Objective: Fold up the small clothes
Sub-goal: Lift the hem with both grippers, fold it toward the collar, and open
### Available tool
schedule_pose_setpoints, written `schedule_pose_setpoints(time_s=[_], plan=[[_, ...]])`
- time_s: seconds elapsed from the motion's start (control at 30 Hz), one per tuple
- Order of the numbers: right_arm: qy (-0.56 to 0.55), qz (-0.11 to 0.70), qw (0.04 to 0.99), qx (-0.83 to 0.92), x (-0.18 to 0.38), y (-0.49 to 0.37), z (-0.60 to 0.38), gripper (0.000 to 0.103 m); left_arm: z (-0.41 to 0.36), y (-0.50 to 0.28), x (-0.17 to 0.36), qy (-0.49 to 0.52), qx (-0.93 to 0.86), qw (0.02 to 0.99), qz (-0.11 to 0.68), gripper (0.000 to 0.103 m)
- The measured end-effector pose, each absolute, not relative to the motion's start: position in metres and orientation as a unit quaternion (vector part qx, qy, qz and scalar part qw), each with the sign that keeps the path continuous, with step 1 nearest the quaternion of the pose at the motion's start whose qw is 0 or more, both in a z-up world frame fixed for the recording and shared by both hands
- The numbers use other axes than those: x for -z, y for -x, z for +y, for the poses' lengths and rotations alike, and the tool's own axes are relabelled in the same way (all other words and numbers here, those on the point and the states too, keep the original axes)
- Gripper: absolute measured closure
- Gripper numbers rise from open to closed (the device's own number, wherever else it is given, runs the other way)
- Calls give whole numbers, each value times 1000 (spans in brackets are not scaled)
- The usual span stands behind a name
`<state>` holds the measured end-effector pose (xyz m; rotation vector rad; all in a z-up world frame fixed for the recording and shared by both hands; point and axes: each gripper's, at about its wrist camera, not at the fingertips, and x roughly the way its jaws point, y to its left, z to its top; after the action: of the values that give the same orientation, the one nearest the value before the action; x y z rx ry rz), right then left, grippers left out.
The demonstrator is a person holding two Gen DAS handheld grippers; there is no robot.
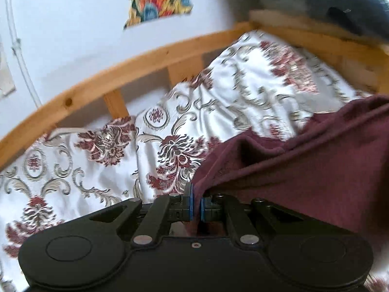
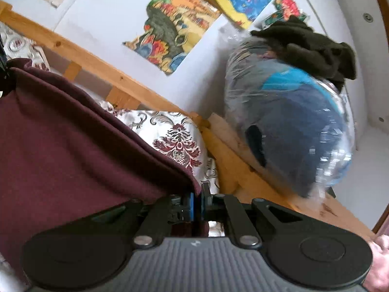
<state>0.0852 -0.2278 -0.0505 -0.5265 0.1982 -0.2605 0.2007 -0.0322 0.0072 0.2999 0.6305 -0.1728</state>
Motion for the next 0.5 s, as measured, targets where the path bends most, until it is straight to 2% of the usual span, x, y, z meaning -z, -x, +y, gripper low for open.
schedule_pose_setpoints(time_s=[0.13, 0.43, 0.5], plan=[[251, 121, 953, 119, 68, -127, -237, 96, -40, -244, 18, -140, 72, 925, 346, 97], [213, 170, 955, 113, 99, -163, -250, 96, -45, -279, 48, -116, 67, 913, 384, 96], [203, 176, 957, 107, 100, -165, -253, 91, -44, -283, 51, -103, 64, 912, 393, 95]])
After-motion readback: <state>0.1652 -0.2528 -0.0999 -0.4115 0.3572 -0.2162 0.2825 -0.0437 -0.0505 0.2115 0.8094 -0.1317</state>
